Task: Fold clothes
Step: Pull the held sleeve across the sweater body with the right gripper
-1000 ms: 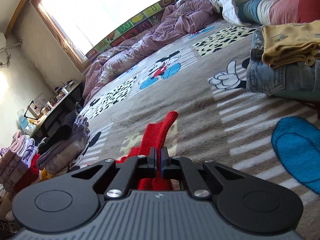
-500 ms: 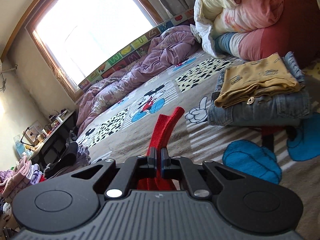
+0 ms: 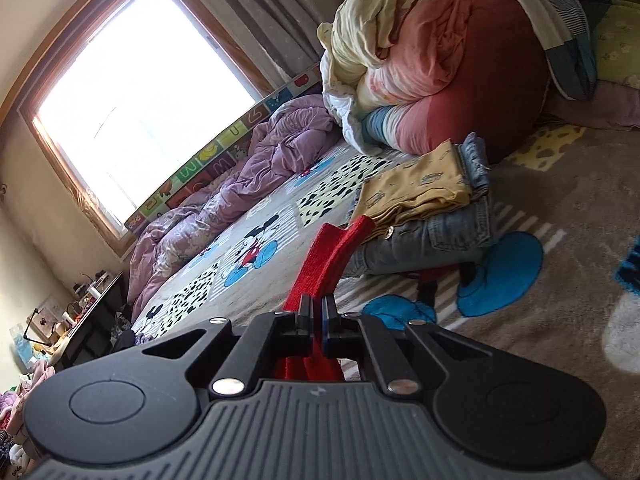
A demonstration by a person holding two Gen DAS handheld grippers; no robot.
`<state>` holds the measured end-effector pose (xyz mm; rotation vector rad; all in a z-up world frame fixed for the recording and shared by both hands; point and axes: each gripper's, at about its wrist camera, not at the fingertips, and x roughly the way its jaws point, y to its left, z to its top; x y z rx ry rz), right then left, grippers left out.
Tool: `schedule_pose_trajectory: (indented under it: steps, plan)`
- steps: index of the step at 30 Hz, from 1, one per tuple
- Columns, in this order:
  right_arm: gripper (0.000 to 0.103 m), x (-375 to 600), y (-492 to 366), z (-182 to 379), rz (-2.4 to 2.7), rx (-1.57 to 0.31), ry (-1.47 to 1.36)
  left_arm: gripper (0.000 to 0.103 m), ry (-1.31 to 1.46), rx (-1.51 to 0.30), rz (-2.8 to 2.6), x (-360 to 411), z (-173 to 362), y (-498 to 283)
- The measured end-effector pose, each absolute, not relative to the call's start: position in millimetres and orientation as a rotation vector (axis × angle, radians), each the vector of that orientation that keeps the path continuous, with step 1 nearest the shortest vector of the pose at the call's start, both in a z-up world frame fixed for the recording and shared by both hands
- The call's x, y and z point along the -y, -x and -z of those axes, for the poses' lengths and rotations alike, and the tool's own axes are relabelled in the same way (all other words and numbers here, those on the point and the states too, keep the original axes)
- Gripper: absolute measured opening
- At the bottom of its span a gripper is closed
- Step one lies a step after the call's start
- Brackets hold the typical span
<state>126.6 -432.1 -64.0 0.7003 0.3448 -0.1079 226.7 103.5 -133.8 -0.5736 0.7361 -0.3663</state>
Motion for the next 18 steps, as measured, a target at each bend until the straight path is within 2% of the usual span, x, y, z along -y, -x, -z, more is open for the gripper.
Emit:
schedule_pose_trajectory:
  steps: [12,18]
  plan:
    - [0.006,461.2,-87.3,85.3,0.207,-0.362,-0.744,0.088,0.570,-0.723,0.352,-101.0,131.4,-223.0]
    - [0.006,463.6,-97.0,90.3,0.215,-0.395,-0.712,0.088,0.562,-0.694,0.369,-98.0,124.8,-216.8]
